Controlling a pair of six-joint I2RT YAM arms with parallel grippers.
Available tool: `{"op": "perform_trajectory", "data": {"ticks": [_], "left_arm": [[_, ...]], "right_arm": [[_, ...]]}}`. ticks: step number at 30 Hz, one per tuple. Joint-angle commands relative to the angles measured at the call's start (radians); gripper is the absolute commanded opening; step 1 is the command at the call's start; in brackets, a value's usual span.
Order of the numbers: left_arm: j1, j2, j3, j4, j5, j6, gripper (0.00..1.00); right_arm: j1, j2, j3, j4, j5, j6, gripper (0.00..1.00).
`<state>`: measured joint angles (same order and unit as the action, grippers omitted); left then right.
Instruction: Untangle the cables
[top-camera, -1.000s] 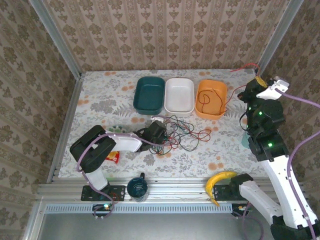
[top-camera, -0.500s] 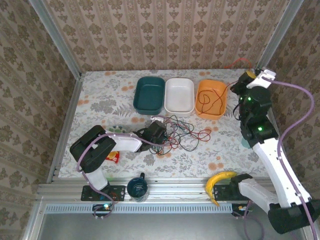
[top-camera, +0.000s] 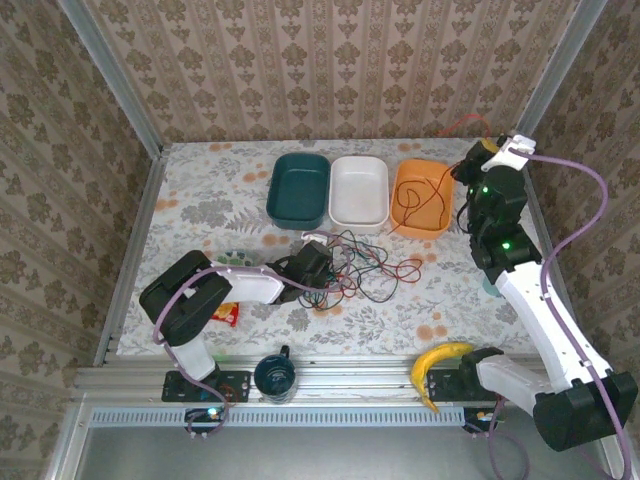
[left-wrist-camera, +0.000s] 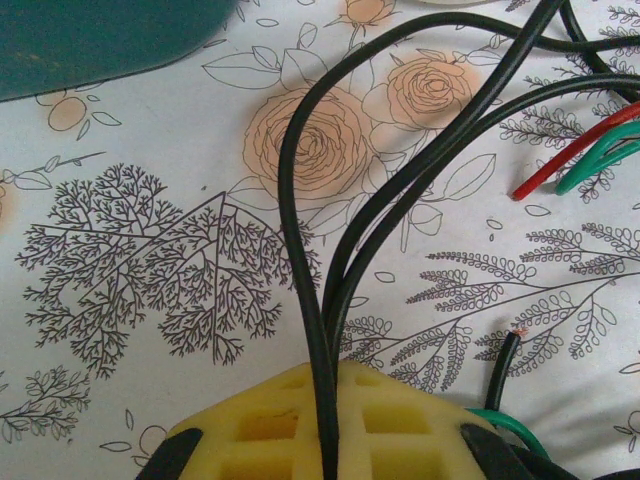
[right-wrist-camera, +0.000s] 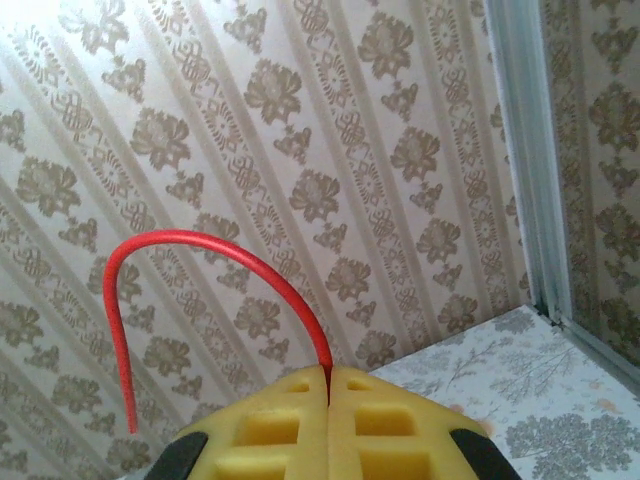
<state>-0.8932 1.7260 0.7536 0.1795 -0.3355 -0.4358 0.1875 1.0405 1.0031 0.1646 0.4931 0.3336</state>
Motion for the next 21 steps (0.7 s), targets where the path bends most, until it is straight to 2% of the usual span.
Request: {"op": "perform_trajectory", "data": {"ticks": [1,5,11,15,21], "left_arm": [[0.008,0.029,-0.014,-0.125,0.007,0.022,0.00],[0.009,0.027,-0.013,-0.125,0.011,0.024,0.00],[0.008,0.018,-0.015,-0.127,0.013,0.026,0.00],[0.008,0.011,-0.019,-0.129,0.014,0.027,0.00],[0.007,0.012,-0.013,-0.129,0.019,0.033,0.00]], "right_arm": [[0.001,-0.014,-0.020,0.105,0.103,-0.019,0.00],[-0.009,-0.012,-0.031,0.162,0.116,-0.003,0.00],[-0.011,0.013,-0.030,0.158,0.162,0.011,0.00],[-0.005,0.024,-0.045,0.108,0.189,0.002,0.00],[0.016,0.061,-0.094,-0.094,0.177,0.067,0.00]]}}
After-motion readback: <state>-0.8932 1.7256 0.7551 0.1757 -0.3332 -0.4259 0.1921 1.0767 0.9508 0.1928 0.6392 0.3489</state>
